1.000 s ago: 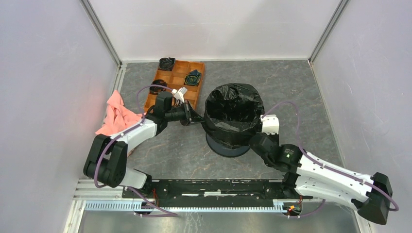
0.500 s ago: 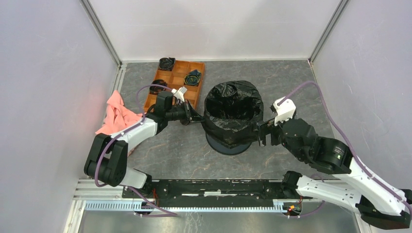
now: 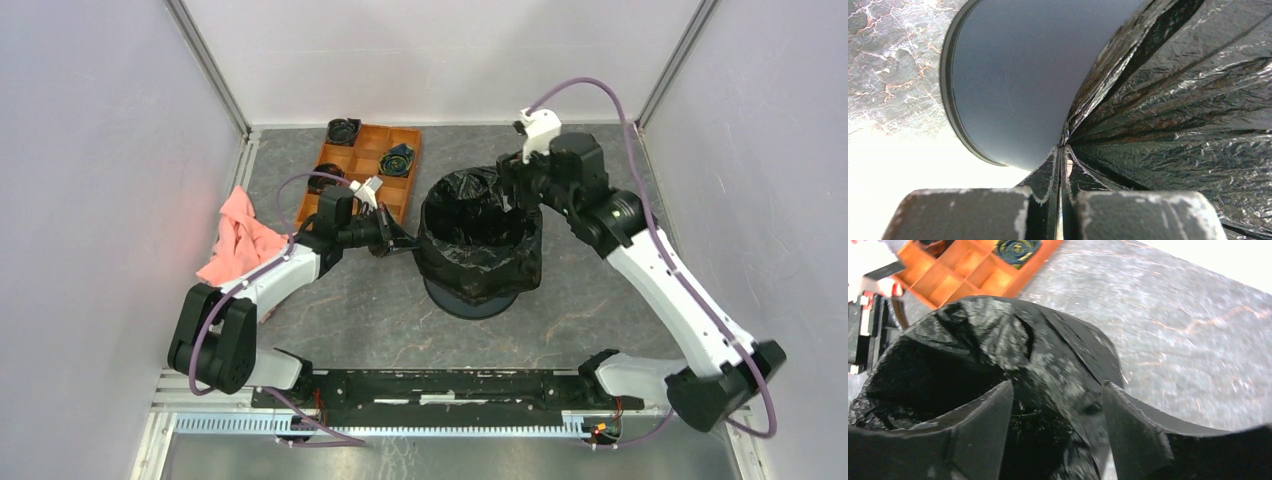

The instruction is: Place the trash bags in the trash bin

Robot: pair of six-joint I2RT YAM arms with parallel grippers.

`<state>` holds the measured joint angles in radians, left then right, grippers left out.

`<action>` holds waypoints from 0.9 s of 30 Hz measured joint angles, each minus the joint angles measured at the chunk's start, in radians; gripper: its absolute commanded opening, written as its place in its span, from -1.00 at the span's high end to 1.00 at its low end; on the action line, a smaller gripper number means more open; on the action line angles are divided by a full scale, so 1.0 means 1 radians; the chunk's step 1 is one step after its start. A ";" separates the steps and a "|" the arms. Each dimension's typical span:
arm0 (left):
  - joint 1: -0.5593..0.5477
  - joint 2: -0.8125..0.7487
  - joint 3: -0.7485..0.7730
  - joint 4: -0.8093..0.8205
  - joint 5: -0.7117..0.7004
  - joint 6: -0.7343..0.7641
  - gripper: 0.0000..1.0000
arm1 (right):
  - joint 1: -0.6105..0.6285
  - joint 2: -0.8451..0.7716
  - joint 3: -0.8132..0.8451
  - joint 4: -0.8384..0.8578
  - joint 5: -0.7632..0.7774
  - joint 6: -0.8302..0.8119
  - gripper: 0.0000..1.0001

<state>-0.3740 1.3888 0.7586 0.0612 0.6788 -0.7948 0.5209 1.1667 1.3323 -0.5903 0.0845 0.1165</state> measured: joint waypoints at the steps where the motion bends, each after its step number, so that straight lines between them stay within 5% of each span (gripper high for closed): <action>1: 0.000 -0.006 0.000 -0.003 0.000 0.000 0.95 | 0.002 0.029 0.019 0.007 -0.031 -0.015 -0.27; 5: 0.000 -0.016 0.000 -0.007 -0.009 0.000 0.96 | 0.026 0.086 0.012 0.023 -0.095 -0.074 0.31; 8: -0.003 -0.016 0.000 -0.006 -0.019 0.000 0.96 | 0.033 0.077 -0.055 0.054 -0.137 -0.105 0.42; 12: -0.008 -0.016 -0.003 -0.003 -0.023 0.003 0.96 | 0.034 0.134 -0.064 0.098 -0.144 -0.108 0.36; 17: -0.010 -0.017 -0.037 0.003 -0.026 0.014 0.96 | 0.044 0.263 -0.040 0.125 0.126 -0.108 0.23; 27: -0.015 -0.017 -0.027 -0.024 -0.044 0.062 0.96 | 0.222 0.196 -0.008 0.050 0.227 -0.136 -0.33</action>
<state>-0.3889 1.3716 0.7319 0.0376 0.6350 -0.7330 0.7425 1.3624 1.3239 -0.5407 0.3115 -0.0196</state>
